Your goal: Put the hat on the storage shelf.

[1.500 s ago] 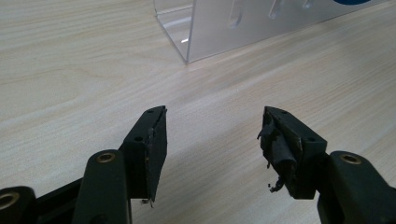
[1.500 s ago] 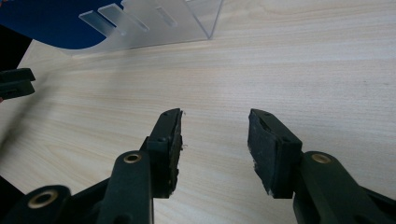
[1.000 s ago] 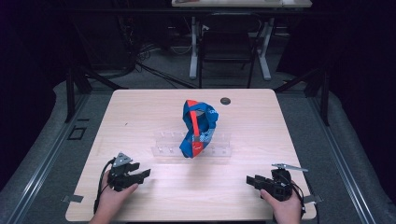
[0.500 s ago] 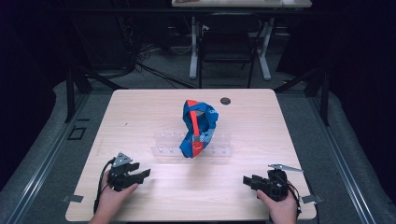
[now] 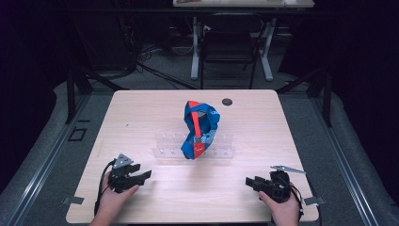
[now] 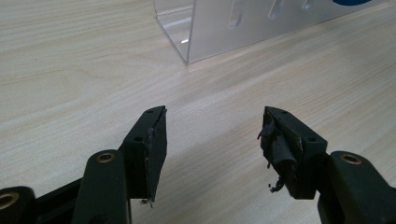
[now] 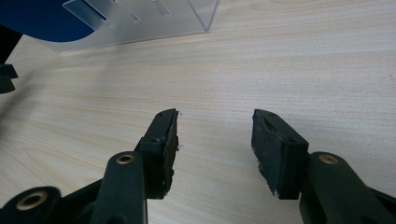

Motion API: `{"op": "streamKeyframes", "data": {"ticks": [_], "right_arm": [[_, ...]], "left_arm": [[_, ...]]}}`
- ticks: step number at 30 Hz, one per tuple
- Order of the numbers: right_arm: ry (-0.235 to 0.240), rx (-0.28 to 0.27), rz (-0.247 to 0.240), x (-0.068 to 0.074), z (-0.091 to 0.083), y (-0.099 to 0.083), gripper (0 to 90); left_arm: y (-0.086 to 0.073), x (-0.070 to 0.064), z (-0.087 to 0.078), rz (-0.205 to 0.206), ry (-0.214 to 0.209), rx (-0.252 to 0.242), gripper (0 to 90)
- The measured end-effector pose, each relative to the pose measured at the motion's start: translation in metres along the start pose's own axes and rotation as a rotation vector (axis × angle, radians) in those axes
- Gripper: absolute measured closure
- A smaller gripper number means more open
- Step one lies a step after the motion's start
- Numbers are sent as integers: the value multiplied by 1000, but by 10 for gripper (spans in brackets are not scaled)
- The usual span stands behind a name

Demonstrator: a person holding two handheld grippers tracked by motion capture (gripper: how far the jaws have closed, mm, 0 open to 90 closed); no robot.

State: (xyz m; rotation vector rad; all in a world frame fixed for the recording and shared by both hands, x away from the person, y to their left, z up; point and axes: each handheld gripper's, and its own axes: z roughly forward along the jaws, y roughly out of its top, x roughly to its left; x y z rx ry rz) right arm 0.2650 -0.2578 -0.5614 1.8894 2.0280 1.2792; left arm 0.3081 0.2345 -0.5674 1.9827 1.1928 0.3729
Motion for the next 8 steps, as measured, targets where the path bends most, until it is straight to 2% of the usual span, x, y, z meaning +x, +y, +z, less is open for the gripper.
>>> {"op": "streamKeyframes", "data": {"ticks": [8], "right_arm": [[11,0,5,-1,1,0,506]], "left_arm": [[0,1,-1,-2,-5,0,412]]}}
